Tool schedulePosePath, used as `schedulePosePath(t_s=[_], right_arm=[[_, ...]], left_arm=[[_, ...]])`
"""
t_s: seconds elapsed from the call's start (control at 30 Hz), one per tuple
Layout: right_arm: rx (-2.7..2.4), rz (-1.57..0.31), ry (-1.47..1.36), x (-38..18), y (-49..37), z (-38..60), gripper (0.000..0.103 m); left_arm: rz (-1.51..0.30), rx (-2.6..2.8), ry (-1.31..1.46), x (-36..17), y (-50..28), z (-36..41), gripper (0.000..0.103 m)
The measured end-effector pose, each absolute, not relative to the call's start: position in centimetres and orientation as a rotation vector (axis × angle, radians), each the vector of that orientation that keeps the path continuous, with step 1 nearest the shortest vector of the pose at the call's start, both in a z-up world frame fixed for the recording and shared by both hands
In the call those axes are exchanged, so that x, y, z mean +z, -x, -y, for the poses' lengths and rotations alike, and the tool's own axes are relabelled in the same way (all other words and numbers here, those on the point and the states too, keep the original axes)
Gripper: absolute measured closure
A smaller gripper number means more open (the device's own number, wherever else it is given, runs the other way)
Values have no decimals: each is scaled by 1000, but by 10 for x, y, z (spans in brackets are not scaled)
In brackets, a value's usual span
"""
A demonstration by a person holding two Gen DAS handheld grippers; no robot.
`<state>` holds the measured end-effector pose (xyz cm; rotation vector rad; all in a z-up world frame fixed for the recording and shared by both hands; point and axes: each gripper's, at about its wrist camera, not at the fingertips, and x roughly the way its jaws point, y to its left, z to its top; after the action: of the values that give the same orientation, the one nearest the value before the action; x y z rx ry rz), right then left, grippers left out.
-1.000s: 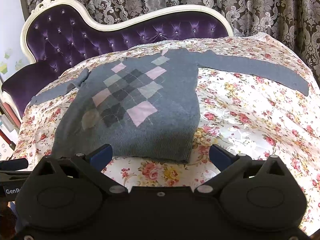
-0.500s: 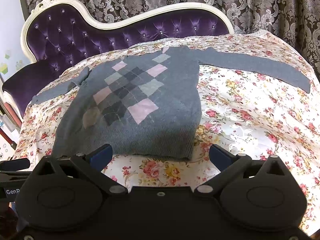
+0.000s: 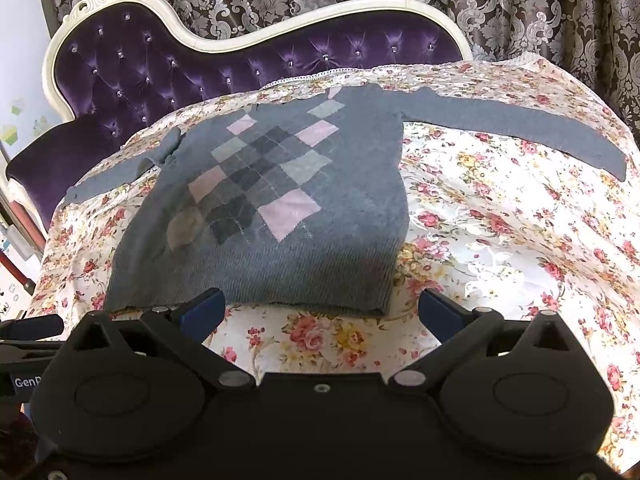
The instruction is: Fold small clothes
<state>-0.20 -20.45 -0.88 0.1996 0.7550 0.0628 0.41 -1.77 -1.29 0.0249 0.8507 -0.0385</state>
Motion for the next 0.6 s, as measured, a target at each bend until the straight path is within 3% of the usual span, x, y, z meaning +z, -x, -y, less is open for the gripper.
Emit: schedulePosePath(t_s=[0.6], right_arm=[[157, -751, -252, -14, -14, 204, 1]], left_arm=[[-845, -95, 108, -18, -23, -8, 3]])
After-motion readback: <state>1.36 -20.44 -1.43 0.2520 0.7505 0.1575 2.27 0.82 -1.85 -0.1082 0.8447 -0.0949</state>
